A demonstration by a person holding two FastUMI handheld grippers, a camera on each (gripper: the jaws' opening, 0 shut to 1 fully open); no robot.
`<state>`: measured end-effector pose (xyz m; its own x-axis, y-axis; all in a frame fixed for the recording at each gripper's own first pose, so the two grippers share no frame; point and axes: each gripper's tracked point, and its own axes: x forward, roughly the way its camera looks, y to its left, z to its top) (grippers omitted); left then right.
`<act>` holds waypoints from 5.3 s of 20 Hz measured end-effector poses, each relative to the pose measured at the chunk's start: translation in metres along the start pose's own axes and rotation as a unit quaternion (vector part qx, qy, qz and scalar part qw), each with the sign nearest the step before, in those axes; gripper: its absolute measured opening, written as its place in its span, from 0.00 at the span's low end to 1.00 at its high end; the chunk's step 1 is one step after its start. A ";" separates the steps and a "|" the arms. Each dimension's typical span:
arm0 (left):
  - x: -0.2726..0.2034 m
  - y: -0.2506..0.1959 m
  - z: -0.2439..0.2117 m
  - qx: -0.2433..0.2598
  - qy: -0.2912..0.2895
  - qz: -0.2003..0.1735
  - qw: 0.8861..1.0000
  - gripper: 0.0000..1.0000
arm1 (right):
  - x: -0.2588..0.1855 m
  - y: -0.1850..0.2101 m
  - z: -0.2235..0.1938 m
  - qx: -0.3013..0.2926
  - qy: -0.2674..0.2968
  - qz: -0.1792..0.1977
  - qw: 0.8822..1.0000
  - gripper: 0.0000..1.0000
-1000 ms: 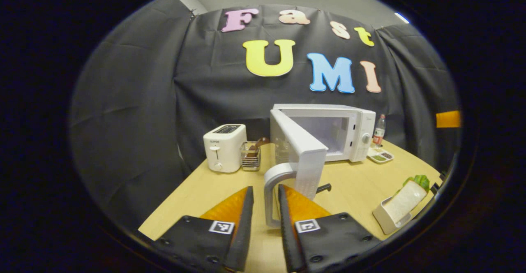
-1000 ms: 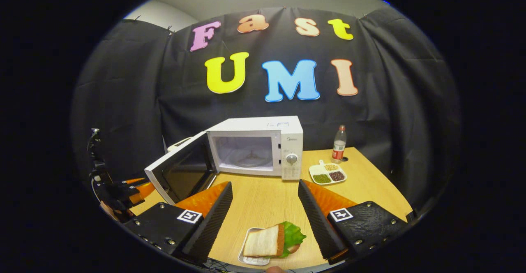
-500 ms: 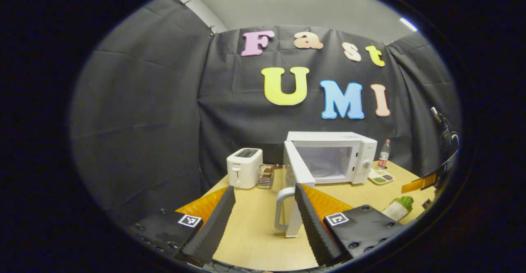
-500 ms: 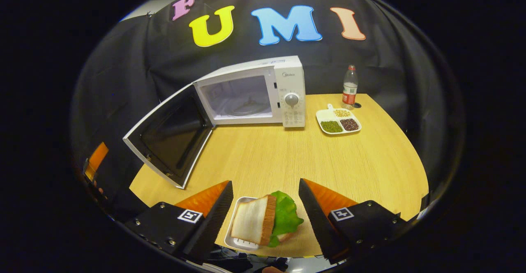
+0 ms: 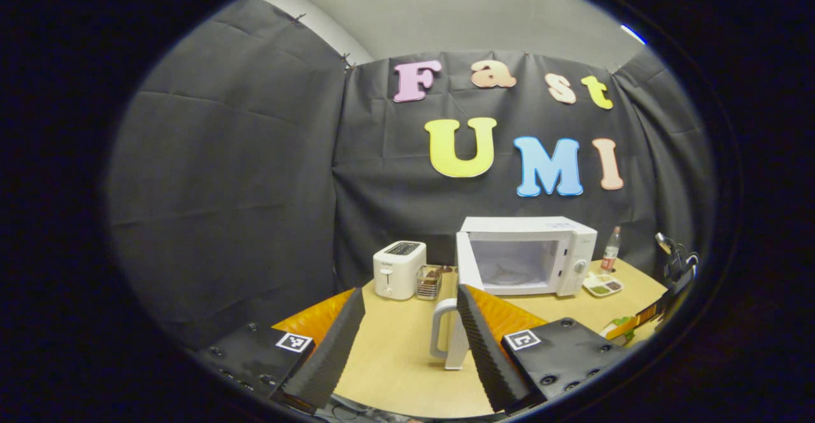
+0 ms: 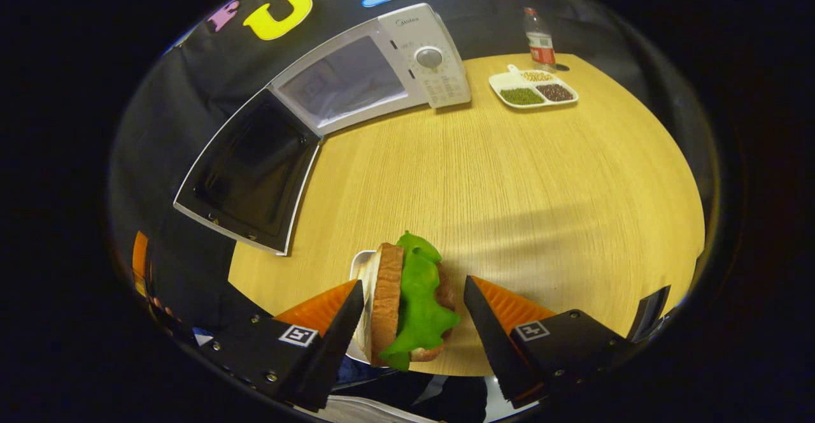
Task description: Open the microwave oven with the left hand, put the food in, and close the microwave oven.
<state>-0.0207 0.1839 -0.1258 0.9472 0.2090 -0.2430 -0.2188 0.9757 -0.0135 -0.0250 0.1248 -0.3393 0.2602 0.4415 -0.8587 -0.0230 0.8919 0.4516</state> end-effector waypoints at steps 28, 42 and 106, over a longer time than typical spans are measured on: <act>0.095 0.018 0.024 -0.013 -0.020 -0.013 1.000 0.94 | -0.007 0.133 0.184 0.019 -0.200 0.097 0.975 0.39; 0.156 0.073 -0.002 -0.004 0.021 -0.011 1.000 0.94 | 0.101 0.160 0.293 0.047 -0.307 0.065 0.948 0.39; 0.165 -0.056 -0.122 -0.011 0.123 -0.165 0.979 0.07 | -0.165 0.076 0.194 -0.102 -0.524 -0.123 0.837 0.98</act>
<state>0.1196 0.1557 -0.2838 0.8826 -0.1417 -0.4483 0.0817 0.9852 -0.1506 0.1178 0.1004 -0.1160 0.9823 0.0092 -0.1870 0.0193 0.9885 0.1501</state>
